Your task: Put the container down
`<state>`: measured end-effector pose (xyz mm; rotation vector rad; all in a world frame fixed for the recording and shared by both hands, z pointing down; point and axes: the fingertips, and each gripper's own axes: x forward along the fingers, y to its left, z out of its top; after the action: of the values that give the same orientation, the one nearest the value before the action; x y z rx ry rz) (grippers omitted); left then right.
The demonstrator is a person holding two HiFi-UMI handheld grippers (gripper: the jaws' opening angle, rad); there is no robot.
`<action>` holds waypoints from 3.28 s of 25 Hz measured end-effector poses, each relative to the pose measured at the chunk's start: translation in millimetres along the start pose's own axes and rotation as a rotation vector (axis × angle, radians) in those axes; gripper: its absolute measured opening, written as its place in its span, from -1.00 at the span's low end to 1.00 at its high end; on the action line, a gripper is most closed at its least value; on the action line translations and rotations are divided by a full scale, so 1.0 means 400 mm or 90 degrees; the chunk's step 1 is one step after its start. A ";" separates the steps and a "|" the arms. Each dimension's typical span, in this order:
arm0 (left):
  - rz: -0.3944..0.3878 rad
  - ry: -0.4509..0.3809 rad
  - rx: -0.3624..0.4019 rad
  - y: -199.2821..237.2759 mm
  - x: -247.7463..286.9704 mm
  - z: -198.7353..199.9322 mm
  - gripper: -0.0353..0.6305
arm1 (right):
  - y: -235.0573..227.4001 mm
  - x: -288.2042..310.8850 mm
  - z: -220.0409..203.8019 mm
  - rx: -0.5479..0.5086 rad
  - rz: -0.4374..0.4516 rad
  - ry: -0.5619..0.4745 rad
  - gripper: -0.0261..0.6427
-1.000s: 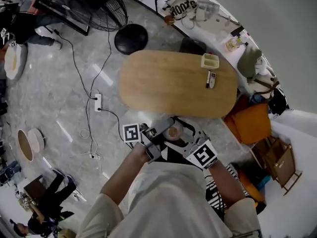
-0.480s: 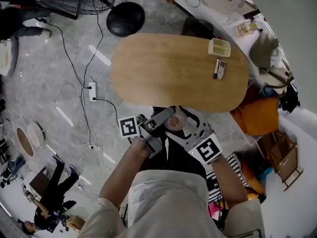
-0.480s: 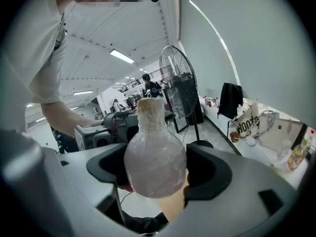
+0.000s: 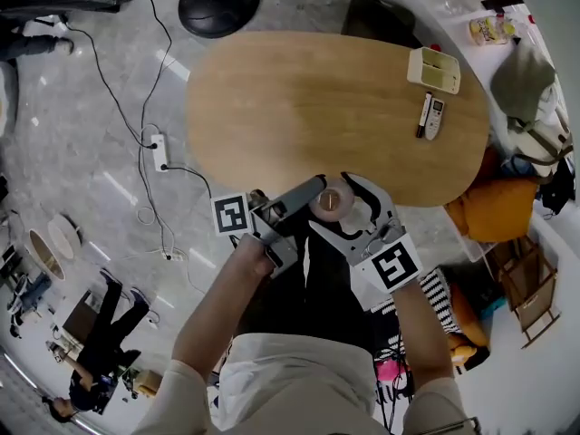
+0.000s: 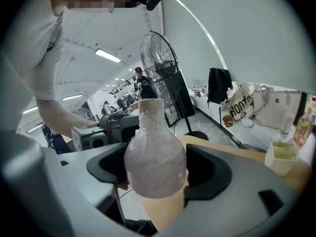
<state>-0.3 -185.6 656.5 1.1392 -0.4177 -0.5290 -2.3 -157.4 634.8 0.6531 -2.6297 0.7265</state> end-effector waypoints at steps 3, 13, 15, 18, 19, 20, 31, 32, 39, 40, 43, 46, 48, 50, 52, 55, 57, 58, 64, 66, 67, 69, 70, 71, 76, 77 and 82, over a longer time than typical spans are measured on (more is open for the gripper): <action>0.004 0.003 0.000 0.067 0.022 0.049 0.13 | -0.052 0.043 -0.054 -0.008 0.002 0.006 0.19; 0.021 0.009 -0.005 0.278 0.069 0.157 0.13 | -0.184 0.146 -0.226 0.010 -0.015 0.009 0.19; 0.031 0.014 0.002 0.322 0.076 0.176 0.13 | -0.208 0.164 -0.262 0.011 -0.018 0.011 0.19; 0.047 0.017 0.009 0.382 0.077 0.201 0.13 | -0.235 0.190 -0.314 0.010 -0.022 0.015 0.19; 0.053 0.016 0.009 0.402 0.076 0.208 0.13 | -0.243 0.198 -0.331 0.012 -0.023 0.016 0.19; 0.058 0.014 0.008 0.421 0.074 0.216 0.13 | -0.251 0.205 -0.348 0.014 -0.024 0.017 0.19; 0.145 0.014 0.083 0.543 0.067 0.288 0.13 | -0.335 0.263 -0.470 0.044 -0.053 0.022 0.19; 0.145 0.012 0.084 0.545 0.067 0.294 0.13 | -0.342 0.265 -0.478 0.043 -0.055 0.024 0.19; 0.142 0.001 0.083 0.560 0.059 0.311 0.13 | -0.370 0.275 -0.528 0.037 -0.070 0.038 0.19; 0.142 0.000 0.085 0.560 0.057 0.311 0.13 | -0.374 0.276 -0.533 0.035 -0.074 0.041 0.19; 0.135 -0.002 0.087 0.556 0.049 0.311 0.13 | -0.383 0.278 -0.547 0.031 -0.085 0.048 0.19; 0.121 -0.009 0.077 0.548 0.039 0.312 0.13 | -0.386 0.280 -0.558 0.019 -0.092 0.058 0.19; 0.116 -0.009 0.078 0.545 0.032 0.314 0.13 | -0.386 0.283 -0.562 0.015 -0.097 0.058 0.19; 0.113 -0.007 0.082 0.547 0.027 0.314 0.13 | -0.388 0.284 -0.566 0.015 -0.101 0.056 0.19; 0.112 -0.010 0.082 0.552 0.020 0.315 0.13 | -0.389 0.285 -0.570 0.008 -0.106 0.058 0.19; 0.109 -0.020 0.076 0.554 0.005 0.318 0.13 | -0.384 0.285 -0.578 -0.003 -0.110 0.067 0.20; 0.106 -0.025 0.077 0.554 -0.003 0.317 0.13 | -0.382 0.284 -0.582 -0.009 -0.114 0.071 0.20; 0.104 -0.026 0.077 0.553 -0.006 0.315 0.13 | -0.382 0.283 -0.584 -0.014 -0.116 0.074 0.20; 0.099 -0.030 0.076 0.558 -0.031 0.298 0.13 | -0.375 0.278 -0.603 -0.037 -0.139 0.087 0.20; 0.095 -0.037 0.072 0.564 -0.041 0.295 0.13 | -0.377 0.275 -0.612 -0.028 -0.150 0.092 0.20; 0.092 -0.041 0.070 0.566 -0.047 0.295 0.13 | -0.378 0.274 -0.619 -0.031 -0.154 0.097 0.20; 0.086 -0.051 0.066 0.571 -0.060 0.296 0.13 | -0.376 0.274 -0.630 -0.053 -0.159 0.110 0.20; 0.085 -0.055 0.065 0.573 -0.066 0.296 0.13 | -0.375 0.275 -0.634 -0.065 -0.161 0.115 0.20; 0.083 -0.058 0.066 0.574 -0.071 0.295 0.13 | -0.375 0.275 -0.637 -0.074 -0.163 0.118 0.20; 0.078 -0.069 0.072 0.565 -0.093 0.283 0.13 | -0.379 0.276 -0.643 -0.077 -0.172 0.126 0.21; 0.077 -0.071 0.074 0.561 -0.097 0.278 0.13 | -0.378 0.276 -0.644 -0.078 -0.173 0.131 0.22; 0.067 -0.084 0.079 0.514 -0.123 0.253 0.13 | -0.354 0.264 -0.600 -0.105 -0.167 0.142 0.32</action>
<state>-59.5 -165.6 882.3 1.1976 -0.6281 -0.4928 27.4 -169.9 931.2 0.7976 -2.3138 0.4691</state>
